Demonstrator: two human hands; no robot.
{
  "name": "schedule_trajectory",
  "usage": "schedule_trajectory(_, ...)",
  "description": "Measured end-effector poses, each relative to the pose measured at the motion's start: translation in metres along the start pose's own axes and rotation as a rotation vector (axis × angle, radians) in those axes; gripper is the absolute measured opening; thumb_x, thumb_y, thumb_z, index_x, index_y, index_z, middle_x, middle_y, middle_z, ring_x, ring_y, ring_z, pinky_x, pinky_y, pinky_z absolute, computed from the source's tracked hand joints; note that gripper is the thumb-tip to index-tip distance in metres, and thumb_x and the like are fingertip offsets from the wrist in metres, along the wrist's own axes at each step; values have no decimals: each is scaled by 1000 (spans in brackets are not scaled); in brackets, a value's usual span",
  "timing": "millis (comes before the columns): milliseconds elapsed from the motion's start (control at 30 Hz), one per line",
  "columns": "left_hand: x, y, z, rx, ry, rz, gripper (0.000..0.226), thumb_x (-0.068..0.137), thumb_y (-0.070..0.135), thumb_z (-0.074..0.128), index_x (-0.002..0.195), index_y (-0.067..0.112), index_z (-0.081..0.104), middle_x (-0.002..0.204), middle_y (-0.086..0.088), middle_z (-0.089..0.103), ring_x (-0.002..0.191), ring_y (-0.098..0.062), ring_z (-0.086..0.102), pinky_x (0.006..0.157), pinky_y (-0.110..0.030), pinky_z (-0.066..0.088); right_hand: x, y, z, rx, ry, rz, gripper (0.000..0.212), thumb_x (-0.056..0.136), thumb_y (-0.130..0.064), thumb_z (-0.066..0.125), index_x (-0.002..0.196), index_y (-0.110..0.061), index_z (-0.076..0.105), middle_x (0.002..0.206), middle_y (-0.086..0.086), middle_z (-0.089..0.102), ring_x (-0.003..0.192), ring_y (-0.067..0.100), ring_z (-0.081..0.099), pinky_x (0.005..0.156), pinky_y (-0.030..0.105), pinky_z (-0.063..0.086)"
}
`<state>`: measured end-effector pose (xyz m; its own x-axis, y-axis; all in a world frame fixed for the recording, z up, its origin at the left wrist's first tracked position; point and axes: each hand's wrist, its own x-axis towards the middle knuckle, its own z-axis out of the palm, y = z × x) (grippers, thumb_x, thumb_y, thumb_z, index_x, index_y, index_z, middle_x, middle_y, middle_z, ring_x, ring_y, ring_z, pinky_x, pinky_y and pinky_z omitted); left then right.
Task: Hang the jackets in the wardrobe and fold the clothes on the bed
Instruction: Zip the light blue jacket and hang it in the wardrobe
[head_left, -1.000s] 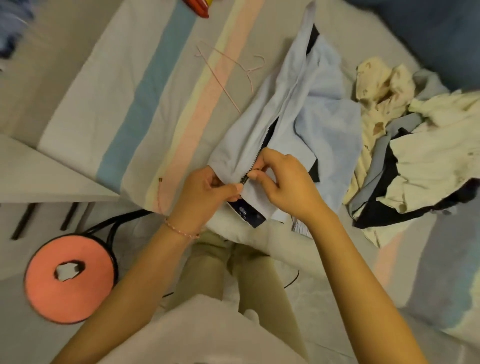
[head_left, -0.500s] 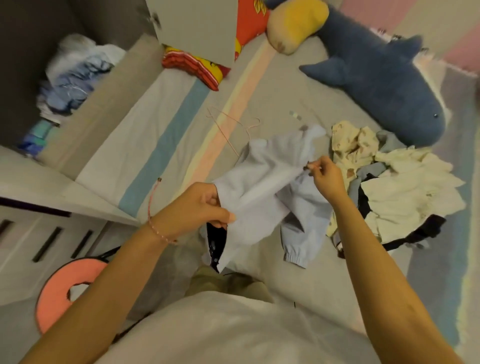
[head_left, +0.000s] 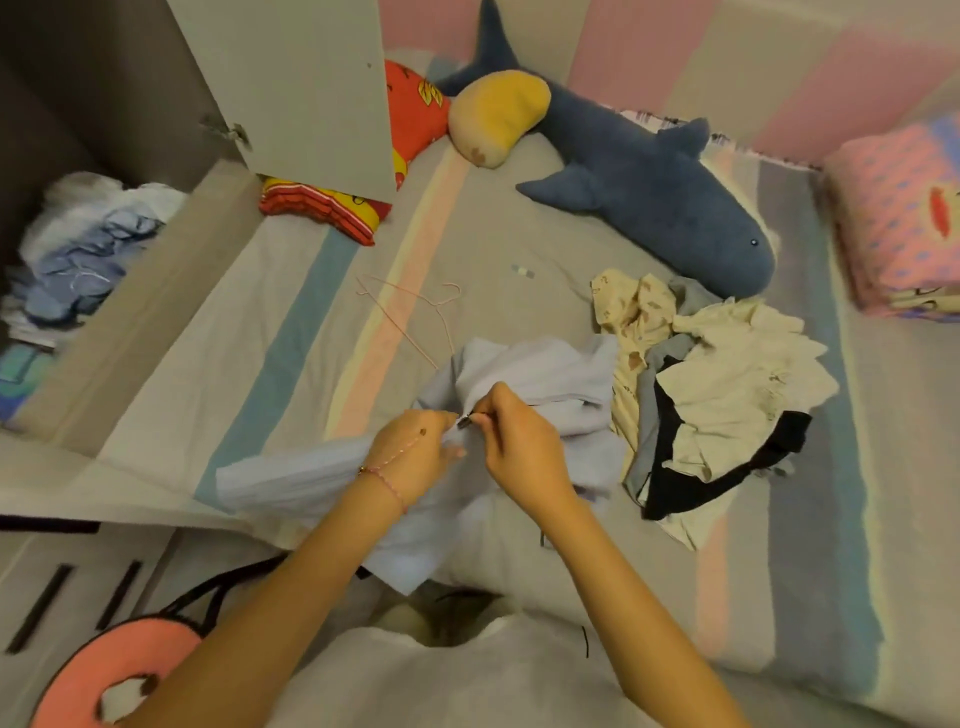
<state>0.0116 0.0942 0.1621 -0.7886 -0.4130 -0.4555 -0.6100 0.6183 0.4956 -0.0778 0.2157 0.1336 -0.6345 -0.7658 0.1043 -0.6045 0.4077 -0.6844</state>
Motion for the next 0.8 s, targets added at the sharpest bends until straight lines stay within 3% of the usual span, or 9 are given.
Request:
schedule_trajectory(67, 2, 4, 9, 2, 54, 18, 25, 91, 32, 56, 79, 11, 62, 64, -3, 52, 75, -27, 57, 58, -30, 30, -8, -1, 4, 4, 33, 27, 22, 94, -29, 41, 87, -10, 49, 72, 5, 60, 59, 25, 54, 50, 41, 41)
schedule_trajectory(133, 2, 8, 14, 3, 42, 61, 34, 92, 30, 56, 62, 15, 53, 57, -4, 45, 65, -27, 49, 57, -31, 27, -13, 9, 2, 16, 100, 127, 22, 93, -31, 42, 87, -11, 51, 75, 2, 64, 63, 22, 58, 51, 38, 42)
schedule_trajectory(233, -6, 9, 18, 18, -5, 137, 36, 92, 25, 57, 61, 9, 51, 59, -15, 49, 57, -24, 44, 54, -32, 26, -12, 42, -2, 29, 135, 359, 17, 96, -23, 48, 91, -8, 53, 87, 2, 67, 74, 22, 60, 57, 35, 42)
schedule_trajectory(333, -12, 4, 17, 23, -53, 172, 45, 90, 26, 59, 55, 16, 33, 52, -3, 32, 49, -12, 32, 48, -26, 21, -8, 84, -10, 50, 148, 570, 15, 96, -19, 49, 89, -7, 52, 88, 5, 64, 78, 23, 57, 65, 36, 43)
schedule_trajectory(533, -20, -4, 12, -25, -159, 240, 46, 87, 25, 63, 54, 17, 32, 54, -1, 28, 50, -10, 30, 47, -22, 20, -9, 116, -14, 410, 34, 629, 17, 93, -9, 56, 77, -9, 52, 77, -1, 55, 74, 12, 51, 64, 13, 41)
schedule_trajectory(633, -23, 0, 9, -69, -232, 280, 50, 86, 23, 64, 54, 17, 26, 56, -1, 20, 50, -10, 23, 49, -23, 16, -7, 120, -4, 516, 31, 706, 22, 94, -10, 55, 74, -17, 52, 81, -4, 58, 77, 8, 54, 69, 16, 42)
schedule_trajectory(800, -33, -2, 0, -116, -279, 324, 47, 85, 24, 66, 57, 14, 30, 59, -4, 20, 53, -9, 22, 53, -26, 16, 1, 120, 6, 664, 154, 908, 23, 95, -15, 51, 73, -17, 54, 76, 3, 58, 72, 18, 51, 61, 28, 40)
